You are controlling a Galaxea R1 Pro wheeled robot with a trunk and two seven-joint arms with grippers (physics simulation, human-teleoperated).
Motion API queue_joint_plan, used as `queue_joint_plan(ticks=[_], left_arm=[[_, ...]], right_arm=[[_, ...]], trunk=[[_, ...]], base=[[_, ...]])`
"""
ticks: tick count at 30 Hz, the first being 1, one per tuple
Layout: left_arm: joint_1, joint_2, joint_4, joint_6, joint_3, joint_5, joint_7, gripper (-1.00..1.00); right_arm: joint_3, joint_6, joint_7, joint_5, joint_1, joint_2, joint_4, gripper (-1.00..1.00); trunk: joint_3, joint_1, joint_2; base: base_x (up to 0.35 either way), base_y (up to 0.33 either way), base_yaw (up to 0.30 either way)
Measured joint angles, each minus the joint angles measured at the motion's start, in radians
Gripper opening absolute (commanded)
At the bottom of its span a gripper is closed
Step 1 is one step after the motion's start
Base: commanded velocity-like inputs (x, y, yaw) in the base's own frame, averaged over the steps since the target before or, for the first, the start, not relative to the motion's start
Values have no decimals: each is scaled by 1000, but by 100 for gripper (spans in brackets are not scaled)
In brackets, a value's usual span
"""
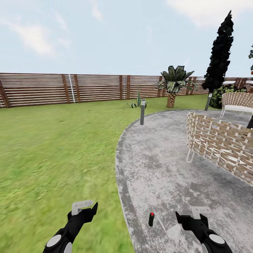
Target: Pick up the pesticide atomizer in the garden and spray insectifuge to fully cover both potted plants in the garden.
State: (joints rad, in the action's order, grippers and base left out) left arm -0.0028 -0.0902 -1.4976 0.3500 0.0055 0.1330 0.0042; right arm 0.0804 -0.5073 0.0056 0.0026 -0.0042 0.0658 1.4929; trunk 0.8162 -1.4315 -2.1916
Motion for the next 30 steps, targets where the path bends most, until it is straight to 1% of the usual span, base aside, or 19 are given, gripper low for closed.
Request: queue_joint_plan(ticks=[5, 19, 26, 27, 28, 29, 30], left_arm=[[0, 0, 0, 0, 0, 0, 0, 100], [0, 0, 0, -1, 0, 0, 0, 100], [0, 0, 1, -2, 0, 0, 0, 100], [-1, -4, 3, -2, 0, 1, 0, 100], [0, 0, 1, -2, 0, 0, 0, 100], [0, 0, 0, -2, 0, 0, 0, 100], [0, 0, 0, -1, 0, 0, 0, 100]], right_arm=[[-1, 0, 0, 0, 0, 0, 0, 100], [-1, 0, 0, 0, 0, 0, 0, 100], [-1, 0, 0, 0, 0, 0, 0, 100], [-1, 0, 0, 1, -1, 3, -7, 100], [-1, 0, 0, 0, 0, 0, 0, 100], [-1, 0, 0, 0, 0, 0, 0, 100], [-1, 0, 0, 0, 0, 0, 0, 100]], trunk=[[0, 0, 0], [0, 0, 0], [0, 0, 0], [1, 15, 18], [0, 21, 5], [0, 16, -6], [0, 8, -2]], base=[[0, -54, -79], [0, -5, -4], [0, -160, 0], [0, -147, 0], [0, -123, 0], [0, -114, 0], [0, -100, 0]])
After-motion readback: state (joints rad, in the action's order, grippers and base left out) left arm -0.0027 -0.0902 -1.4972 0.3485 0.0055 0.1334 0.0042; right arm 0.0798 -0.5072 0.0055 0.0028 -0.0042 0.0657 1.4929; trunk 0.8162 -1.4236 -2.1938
